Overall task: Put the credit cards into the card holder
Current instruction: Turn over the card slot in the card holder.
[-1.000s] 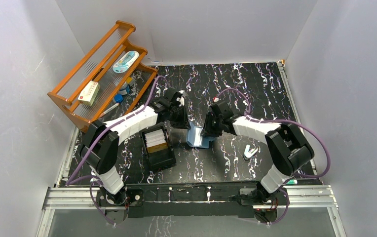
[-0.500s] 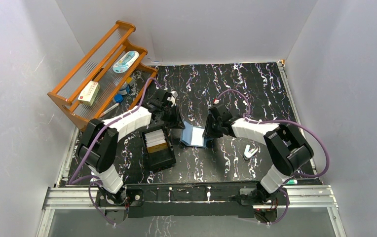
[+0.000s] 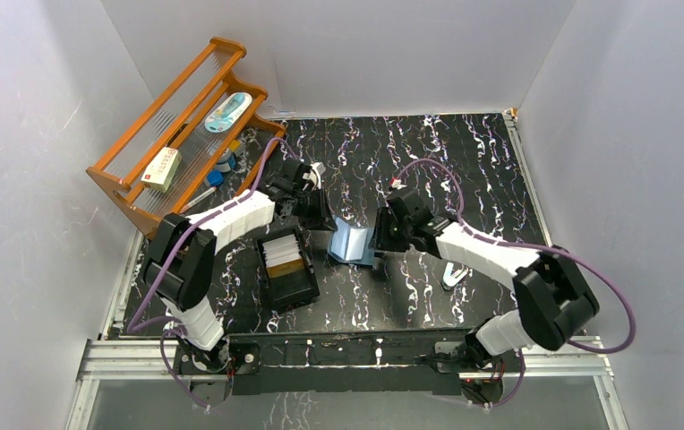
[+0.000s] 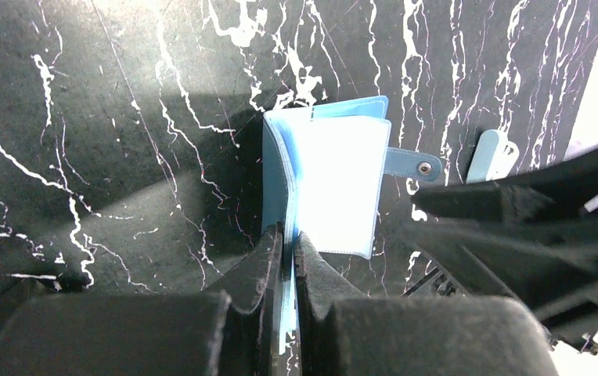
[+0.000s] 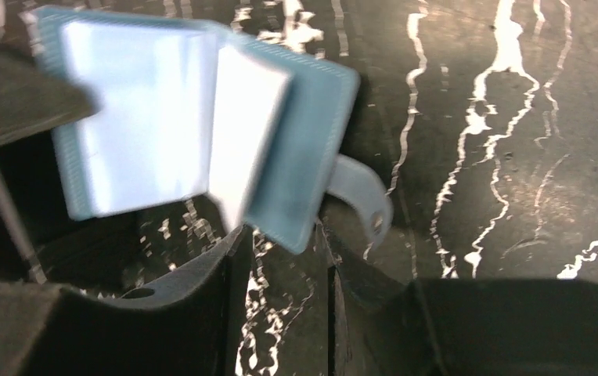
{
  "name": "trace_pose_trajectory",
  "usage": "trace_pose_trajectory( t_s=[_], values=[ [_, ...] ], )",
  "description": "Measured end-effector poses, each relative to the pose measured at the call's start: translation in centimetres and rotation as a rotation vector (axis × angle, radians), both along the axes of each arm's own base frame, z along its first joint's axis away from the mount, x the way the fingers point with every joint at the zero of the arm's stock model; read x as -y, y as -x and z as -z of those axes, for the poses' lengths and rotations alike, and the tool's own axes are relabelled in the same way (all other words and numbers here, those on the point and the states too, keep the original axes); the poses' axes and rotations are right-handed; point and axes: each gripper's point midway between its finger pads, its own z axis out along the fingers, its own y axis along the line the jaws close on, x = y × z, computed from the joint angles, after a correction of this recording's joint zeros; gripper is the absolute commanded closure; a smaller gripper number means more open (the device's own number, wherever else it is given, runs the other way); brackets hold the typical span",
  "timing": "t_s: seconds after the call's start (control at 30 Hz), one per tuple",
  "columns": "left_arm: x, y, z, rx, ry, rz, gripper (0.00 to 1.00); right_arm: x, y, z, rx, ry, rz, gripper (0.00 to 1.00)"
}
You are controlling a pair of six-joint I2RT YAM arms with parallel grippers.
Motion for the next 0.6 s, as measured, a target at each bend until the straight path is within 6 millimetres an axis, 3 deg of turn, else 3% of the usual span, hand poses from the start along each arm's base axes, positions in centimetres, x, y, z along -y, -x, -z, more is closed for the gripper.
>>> trace_pose_trajectory(
  t_s=[0.33,0.47,0.6],
  values=[
    [0.1,-1.0,-0.6,0.007,0.001,0.028,1.00,-4.7,3.2,-8.4,0.301,-0.219,-0.347,0.53],
    [0.1,-1.1,-0.6,0.000,0.009,0.040,0.94,-5.6,3.9,-9.3,0.408,-0.222,-0.445,0.50],
    [0.3,-0.8,-0.4,-0.020,0.028,0.065,0.88,-5.2,2.6,-8.7,0.430,-0.172,-0.394,0.52]
  ],
)
